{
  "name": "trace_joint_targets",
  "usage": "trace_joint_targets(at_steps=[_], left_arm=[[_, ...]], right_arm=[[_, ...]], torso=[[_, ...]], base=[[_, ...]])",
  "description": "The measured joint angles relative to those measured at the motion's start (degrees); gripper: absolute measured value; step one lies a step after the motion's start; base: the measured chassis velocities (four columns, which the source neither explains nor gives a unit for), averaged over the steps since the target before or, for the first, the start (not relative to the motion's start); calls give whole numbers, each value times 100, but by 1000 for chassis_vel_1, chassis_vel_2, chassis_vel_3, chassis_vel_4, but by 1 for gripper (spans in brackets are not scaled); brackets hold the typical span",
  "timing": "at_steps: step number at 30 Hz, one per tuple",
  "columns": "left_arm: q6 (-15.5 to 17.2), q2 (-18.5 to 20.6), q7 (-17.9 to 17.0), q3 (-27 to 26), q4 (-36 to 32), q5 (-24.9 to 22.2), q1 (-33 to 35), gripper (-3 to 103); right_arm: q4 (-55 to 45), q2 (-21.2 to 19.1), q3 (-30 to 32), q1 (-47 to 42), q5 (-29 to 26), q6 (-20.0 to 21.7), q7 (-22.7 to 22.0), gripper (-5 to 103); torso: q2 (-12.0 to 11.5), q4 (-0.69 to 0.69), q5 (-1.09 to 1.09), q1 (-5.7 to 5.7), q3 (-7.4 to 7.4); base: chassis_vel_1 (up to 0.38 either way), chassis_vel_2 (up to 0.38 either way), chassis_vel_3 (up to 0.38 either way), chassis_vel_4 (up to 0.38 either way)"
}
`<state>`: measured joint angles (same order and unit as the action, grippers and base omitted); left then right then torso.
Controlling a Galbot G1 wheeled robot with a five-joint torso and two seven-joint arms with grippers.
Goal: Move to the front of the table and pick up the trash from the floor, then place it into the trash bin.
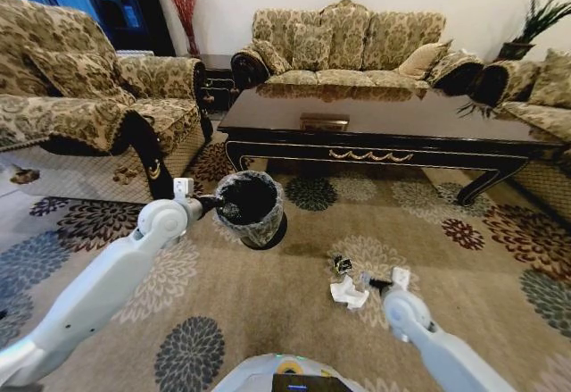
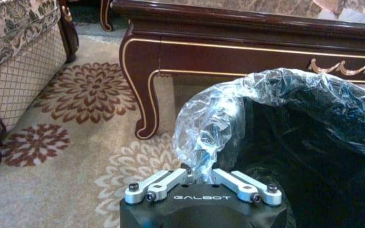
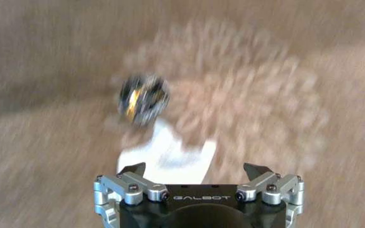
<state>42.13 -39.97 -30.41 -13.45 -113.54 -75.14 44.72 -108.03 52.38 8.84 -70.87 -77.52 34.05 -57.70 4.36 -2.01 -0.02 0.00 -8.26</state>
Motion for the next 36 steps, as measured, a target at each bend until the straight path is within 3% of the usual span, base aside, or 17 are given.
trace_joint_targets(at_steps=[5, 12, 19, 20, 22, 23, 26, 29, 31, 32, 36], left_arm=[[0, -26, -18, 28, -21, -1, 29, 1], [0, -80, -46, 92, -14, 17, 40, 1], [0, -109, -85, 99, -13, 32, 92, 1], [-1, -119, -93, 99, -15, 36, 104, 1], [0, -122, -96, 99, -16, 37, 109, 1], [0, -133, -105, 96, -25, 40, 132, 1], [-1, -145, -114, 80, -41, 52, 175, 1], [0, -159, -120, 43, -88, 82, 270, 1], [-1, -159, -120, 32, -102, 90, 298, 1], [0, -159, -120, 15, -121, 103, 339, 1], [0, -162, -121, 3, -138, 119, 378, 1]], right_arm=[[441, 320, -119, 171, -212, 24, -77, 100], [1403, 727, -45, 377, 7, -118, 364, 100], [1655, 896, -31, 397, 89, -112, 608, 98], [1695, 956, -77, 394, 150, -106, 687, 91], [1704, 973, -87, 394, 168, -106, 702, 91], [1758, 1052, -140, 395, 257, -111, 776, 83], [1845, 1134, -200, 408, 436, -180, 906, 79], [2011, 1263, -254, 450, 690, -308, 1053, 66], [2050, 1290, -254, 461, 739, -331, 1068, 66], [2119, 1331, -245, 482, 833, -377, 1104, 59], [2234, 1358, -184, 511, 1022, -490, 1186, 51]], torso=[[0, 1, 1, 0, 0], [0, 2, 1, 0, 0], [0, 1, 1, 0, 0], [0, 1, 1, 0, 0], [0, 1, 1, 0, 0], [0, 2, 2, 0, 0], [0, 1, 1, 0, 0], [0, 1, 2, 0, 0], [0, 1, 2, 0, 0], [0, 1, 2, 0, 0], [0, 0, 2, 0, 0]], base=[[0, 0, 0, 0], [0, 0, 0, 0], [0, 0, 0, 0], [0, 0, 0, 0], [0, 0, 0, 0], [0, 0, 0, 0], [0, 0, 0, 0], [0, 0, 0, 0], [0, 0, 0, 0], [0, 0, 0, 0], [0, 0, 0, 0]])
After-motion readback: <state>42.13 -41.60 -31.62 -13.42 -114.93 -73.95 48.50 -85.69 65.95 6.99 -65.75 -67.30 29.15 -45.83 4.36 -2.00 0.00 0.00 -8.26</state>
